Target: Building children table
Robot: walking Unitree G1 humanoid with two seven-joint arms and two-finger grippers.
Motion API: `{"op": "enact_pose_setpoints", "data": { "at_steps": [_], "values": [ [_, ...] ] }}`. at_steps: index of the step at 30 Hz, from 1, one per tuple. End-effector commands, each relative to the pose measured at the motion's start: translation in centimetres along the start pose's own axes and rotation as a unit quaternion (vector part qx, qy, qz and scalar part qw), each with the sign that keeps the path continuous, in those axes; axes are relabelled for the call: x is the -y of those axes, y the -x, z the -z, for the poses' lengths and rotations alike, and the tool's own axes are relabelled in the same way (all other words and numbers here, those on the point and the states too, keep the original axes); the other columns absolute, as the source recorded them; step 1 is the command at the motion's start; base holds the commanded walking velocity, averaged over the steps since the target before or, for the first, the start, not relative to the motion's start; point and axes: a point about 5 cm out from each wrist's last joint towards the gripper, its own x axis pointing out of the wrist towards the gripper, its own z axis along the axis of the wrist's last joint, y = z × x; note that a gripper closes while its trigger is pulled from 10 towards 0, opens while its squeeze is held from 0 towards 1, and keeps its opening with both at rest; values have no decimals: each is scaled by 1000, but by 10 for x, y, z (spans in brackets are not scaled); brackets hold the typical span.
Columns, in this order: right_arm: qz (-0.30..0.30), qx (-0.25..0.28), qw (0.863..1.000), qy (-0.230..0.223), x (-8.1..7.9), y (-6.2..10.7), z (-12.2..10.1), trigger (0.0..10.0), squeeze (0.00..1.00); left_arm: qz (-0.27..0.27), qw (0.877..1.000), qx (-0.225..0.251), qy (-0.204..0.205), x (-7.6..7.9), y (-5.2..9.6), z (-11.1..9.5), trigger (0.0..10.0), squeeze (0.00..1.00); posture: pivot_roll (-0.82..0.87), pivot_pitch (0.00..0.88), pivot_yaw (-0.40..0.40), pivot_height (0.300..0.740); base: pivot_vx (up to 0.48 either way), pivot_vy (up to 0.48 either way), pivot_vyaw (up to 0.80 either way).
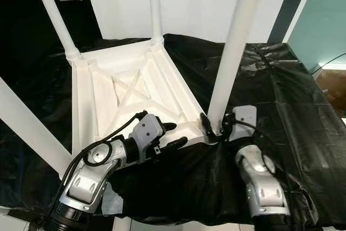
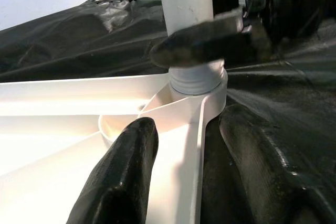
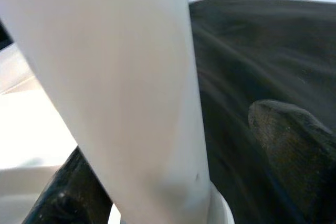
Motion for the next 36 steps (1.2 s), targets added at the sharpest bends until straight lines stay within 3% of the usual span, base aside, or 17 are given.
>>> {"op": "enact_pose_setpoints", "data": {
  "at_steps": [1, 9, 10, 11, 12, 15, 21, 30, 32, 34, 36],
  "values": [
    [-38, -3, 999, -10, -1, -2, 1, 10000, 0, -34, 999, 2, -8, -4, 2, -1, 10000, 0, -40, 0, -5, 740, 0, 0, 0],
    [-155, -32, 987, 30, -1, -23, -1, 10000, 0, -30, 1000, 6, -6, -3, 1, -1, 10000, 0, -24, 0, -20, 740, 0, 0, 0],
    [-172, -33, 984, 32, -2, -25, -2, 9020, 0, -27, 1000, 5, -2, -2, 1, -1, 10000, 0, -24, 0, -21, 740, 0, 0, 0],
    [-172, -33, 984, 32, -2, -25, -2, 9020, 0, -27, 1000, 5, -2, -2, 1, -1, 10000, 0, -24, 0, -21, 740, 0, 0, 0],
    [-208, -37, 976, 40, -7, -31, -3, 353, 0, -29, 1000, 2, -1, -3, 0, 1, 10000, 0, -21, 0, -28, 740, 0, 0, 0],
    [-230, -40, 971, 43, -9, -34, -2, 0, 0, -33, 999, 1, -6, -3, 1, 2, 10000, 0, -20, 0, -30, 740, 0, 0, 0],
    [-251, -52, 966, 41, -7, -31, 4, 0, 0, -41, 999, 0, -4, -3, 0, 4, 10000, 0, -8, 0, -44, 740, 0, 0, 0],
    [-225, -55, 973, 20, -8, -25, 17, 0, 0, -54, 998, -1, -10, -8, 1, 6, 10000, 0, -6, 0, -38, 740, 0, 0, 0],
    [-177, -46, 983, 13, -10, -25, 17, 10000, 0, -56, 998, -1, -15, -12, 0, 5, 10000, 0, -19, 0, -29, 740, 0, 0, 0],
    [-111, -43, 993, 17, -9, -26, 18, 10000, 0, -55, 998, 2, -18, -14, 0, 4, 10000, 0, -21, 0, -26, 740, 0, 0, 0],
    [-83, -46, 995, 21, -8, -26, 19, 10000, 0, -53, 998, 4, -20, -14, -1, 3, 10000, 0, -21, 0, -26, 740, 0, 0, 0]
  ]
}}
